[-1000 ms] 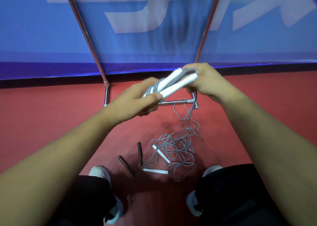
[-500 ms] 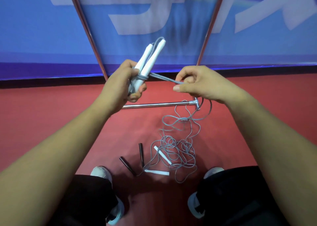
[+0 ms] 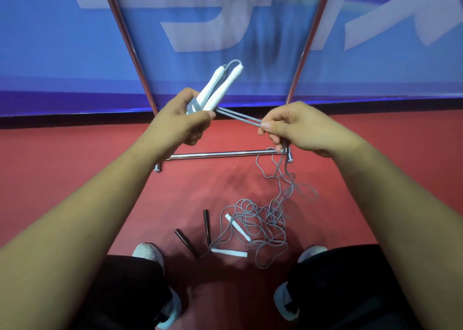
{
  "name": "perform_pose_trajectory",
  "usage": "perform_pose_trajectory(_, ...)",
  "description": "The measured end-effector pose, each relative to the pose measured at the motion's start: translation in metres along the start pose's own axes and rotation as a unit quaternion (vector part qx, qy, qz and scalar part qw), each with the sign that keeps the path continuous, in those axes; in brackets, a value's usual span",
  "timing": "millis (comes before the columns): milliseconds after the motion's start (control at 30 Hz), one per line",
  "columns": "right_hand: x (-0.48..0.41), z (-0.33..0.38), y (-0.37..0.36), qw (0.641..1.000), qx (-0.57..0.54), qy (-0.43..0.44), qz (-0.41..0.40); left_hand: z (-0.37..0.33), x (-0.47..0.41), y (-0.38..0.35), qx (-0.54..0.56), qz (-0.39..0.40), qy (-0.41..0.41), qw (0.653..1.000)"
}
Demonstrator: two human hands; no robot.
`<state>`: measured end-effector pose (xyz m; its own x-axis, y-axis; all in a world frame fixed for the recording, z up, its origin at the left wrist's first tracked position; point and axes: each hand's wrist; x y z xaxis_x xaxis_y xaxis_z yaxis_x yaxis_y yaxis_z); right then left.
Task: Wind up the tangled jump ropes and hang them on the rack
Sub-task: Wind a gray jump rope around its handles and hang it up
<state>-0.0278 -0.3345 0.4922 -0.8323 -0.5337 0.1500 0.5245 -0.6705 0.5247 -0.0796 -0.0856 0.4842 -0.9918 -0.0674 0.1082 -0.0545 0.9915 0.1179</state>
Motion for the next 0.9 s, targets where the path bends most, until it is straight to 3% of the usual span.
perform_pose_trajectory(200,-0.001,0.000,-0.004,0.999,-0.021,-0.033,0.007,0.002,-0.005,0.008,-0.015,-0.029,-0.002,0.999)
perform_pose_trajectory(400,0.004,0.005,-0.003,0.999,-0.009,-0.037,0.021,0.009,-0.010,0.012,-0.151,-0.060,0.002,0.987)
perform_pose_trajectory(500,0.006,0.012,-0.004,0.999,0.030,-0.029,0.002,0.011,-0.011,0.018,-0.266,-0.087,-0.011,0.960)
perform_pose_trajectory(633,0.010,0.028,-0.010,1.000,0.008,-0.020,-0.006,0.015,-0.009,0.016,-0.451,-0.085,-0.065,0.886)
perform_pose_trajectory(767,0.010,0.035,-0.013,0.996,-0.076,-0.017,-0.039,0.024,-0.010,0.009,-0.527,-0.031,-0.067,0.847)
perform_pose_trajectory(900,0.007,0.034,-0.012,0.989,-0.117,-0.004,-0.087,0.028,-0.009,-0.006,-0.540,0.016,-0.087,0.837)
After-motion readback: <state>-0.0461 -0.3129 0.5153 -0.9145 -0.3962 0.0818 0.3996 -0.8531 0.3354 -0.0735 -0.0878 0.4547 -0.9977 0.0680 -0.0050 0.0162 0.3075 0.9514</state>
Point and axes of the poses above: each hand's wrist, its own x-axis away from the middle knuckle, its own y-axis out of the back of the hand, z = x × y, and after that the axes turned 2 degrees about -z, right-handed
